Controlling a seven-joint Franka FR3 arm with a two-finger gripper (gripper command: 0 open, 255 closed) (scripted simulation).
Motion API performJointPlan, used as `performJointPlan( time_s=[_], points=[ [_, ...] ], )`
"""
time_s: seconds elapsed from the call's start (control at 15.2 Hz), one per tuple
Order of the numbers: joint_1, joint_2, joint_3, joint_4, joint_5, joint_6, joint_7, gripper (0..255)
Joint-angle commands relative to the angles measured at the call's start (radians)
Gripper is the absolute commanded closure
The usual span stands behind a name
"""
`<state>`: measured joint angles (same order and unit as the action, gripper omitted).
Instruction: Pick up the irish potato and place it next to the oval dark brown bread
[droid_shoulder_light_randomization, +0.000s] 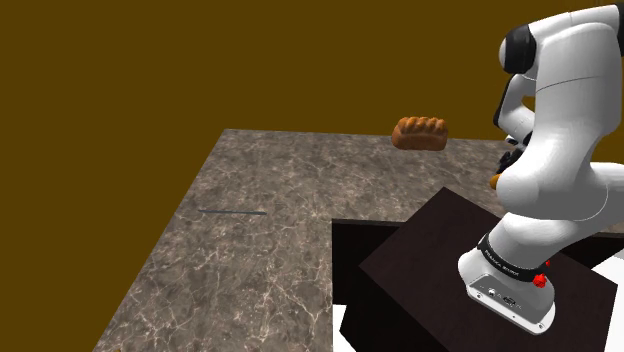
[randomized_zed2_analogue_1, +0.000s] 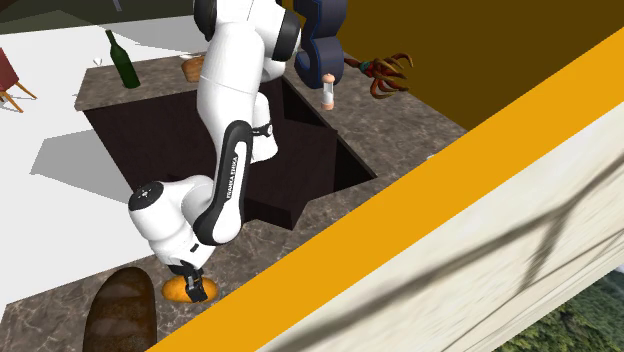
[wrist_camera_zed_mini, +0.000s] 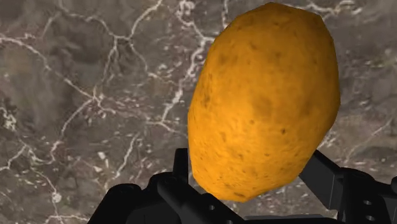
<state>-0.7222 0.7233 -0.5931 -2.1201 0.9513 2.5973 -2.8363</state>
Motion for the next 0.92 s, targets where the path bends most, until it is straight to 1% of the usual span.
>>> performJointPlan(
  time_s=[0.0, 0.4, 0.46, 0.79, 0.86],
  points=[
    [-0.001, 0.011, 0.01, 0.0, 0.003, -0.004, 0.0, 255],
    [-0.001, 0.011, 0.01, 0.0, 0.003, -0.004, 0.0, 255],
    [-0.001, 0.012, 0.01, 0.001, 0.003, -0.004, -0.001, 0],
    [-0.001, 0.011, 0.01, 0.0, 0.003, -0.004, 0.0, 0],
    [0.018, -0.019, -0.015, -0.016, -0.023, -0.018, 0.017, 0]
  ],
)
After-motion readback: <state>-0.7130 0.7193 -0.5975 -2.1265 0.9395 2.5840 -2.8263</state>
